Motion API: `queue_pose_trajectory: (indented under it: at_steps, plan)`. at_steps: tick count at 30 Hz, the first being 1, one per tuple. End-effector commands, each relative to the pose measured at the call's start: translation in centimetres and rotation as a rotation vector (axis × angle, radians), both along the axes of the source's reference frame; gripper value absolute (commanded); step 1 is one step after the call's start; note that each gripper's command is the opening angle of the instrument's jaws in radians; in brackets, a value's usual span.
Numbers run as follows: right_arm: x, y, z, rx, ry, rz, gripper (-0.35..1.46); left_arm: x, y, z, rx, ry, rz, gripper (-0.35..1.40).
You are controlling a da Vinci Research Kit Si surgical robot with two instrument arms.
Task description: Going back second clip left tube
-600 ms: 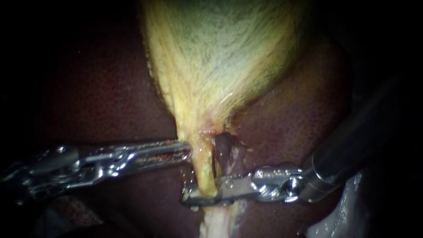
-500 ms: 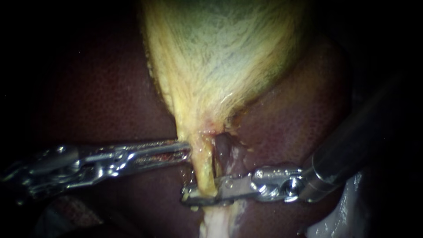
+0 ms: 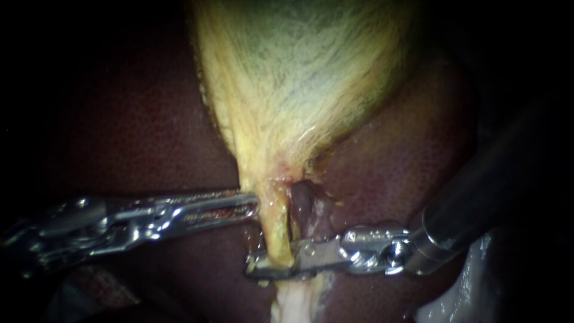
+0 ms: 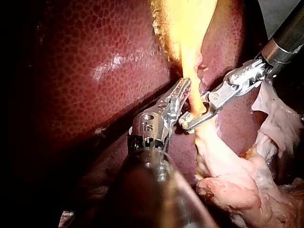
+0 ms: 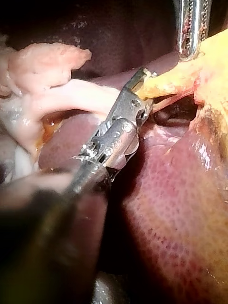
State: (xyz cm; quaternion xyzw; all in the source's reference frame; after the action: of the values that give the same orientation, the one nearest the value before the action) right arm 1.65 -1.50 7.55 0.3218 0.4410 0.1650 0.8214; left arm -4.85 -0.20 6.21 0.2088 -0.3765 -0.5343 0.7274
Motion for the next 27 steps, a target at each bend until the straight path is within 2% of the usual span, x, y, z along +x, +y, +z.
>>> queue_pose_trajectory:
  at_steps: [1, 3, 9, 17, 27]
  plan:
    - [-0.01, 0.02, 0.0, -0.034, 0.024, -0.015, 0.26, 0.01, 0.0, 0.0, 0.0, 0.0, 0.0, 0.0]
    - [-0.01, 0.02, 0.01, -0.076, 0.064, -0.025, 0.39, 0.01, 0.0, 0.0, 0.0, 0.0, 0.0, 0.0]
    - [-0.01, 0.09, 0.03, -0.171, 0.136, -0.054, 0.51, 0.01, 0.0, -0.01, 0.0, 0.0, 0.0, 0.0]
    - [-0.07, 0.19, 0.04, -0.263, 0.176, -0.097, 0.54, 0.03, 0.0, -0.01, 0.0, 0.0, 0.001, 0.0]
    - [-0.14, 0.23, 0.0, -0.317, 0.191, -0.098, 0.58, 0.03, -0.01, -0.03, 0.0, 0.0, 0.001, 0.0]
